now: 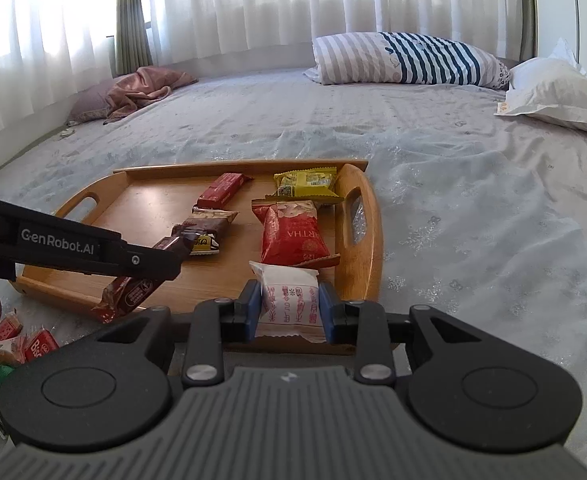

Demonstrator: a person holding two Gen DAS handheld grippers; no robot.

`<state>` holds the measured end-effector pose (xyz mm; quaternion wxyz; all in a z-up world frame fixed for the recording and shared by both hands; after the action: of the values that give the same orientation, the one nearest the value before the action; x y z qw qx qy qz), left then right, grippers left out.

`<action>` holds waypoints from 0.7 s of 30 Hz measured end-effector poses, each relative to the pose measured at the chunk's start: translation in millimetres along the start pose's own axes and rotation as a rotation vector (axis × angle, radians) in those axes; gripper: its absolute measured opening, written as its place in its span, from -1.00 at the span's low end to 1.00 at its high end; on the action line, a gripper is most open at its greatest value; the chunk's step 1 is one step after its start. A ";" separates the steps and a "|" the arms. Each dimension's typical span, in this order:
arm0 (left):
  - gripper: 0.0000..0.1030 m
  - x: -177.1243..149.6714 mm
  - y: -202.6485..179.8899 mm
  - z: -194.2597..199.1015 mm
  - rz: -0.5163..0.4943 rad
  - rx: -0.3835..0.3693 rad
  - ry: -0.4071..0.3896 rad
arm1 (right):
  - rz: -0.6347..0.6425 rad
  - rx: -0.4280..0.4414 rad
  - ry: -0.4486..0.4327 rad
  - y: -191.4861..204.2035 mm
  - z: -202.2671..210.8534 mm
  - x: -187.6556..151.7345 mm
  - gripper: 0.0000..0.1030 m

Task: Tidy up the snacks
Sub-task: 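Carry the chocolate bar and white cake pack over the tray with both tools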

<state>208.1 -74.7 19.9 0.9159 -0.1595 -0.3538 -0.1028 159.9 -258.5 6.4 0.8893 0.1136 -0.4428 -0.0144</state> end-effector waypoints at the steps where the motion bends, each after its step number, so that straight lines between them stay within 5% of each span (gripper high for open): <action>1: -0.56 -0.1 0.4 -3.7 0.003 0.000 0.006 | 0.002 0.001 0.004 0.8 -2.2 -0.7 -0.32; 21: -0.56 9.8 4.9 -39.6 0.046 0.059 0.008 | -0.037 -0.031 0.019 -2.2 -29.9 2.4 -0.31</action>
<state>241.1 -85.3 -2.1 0.9238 -0.1401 -0.3491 -0.0718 185.2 -255.3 -9.6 0.8947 0.1084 -0.4318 -0.0366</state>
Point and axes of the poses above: each gripper's, at about its wrist camera, not at the fingertips, and z roughly against the way its jaws point, y to its left, x to its top, the point moved 3 cm from there along -z, roughly the way its jaws point, and after that the axes turned 8 degrees about -z, right-handed, at the moved point
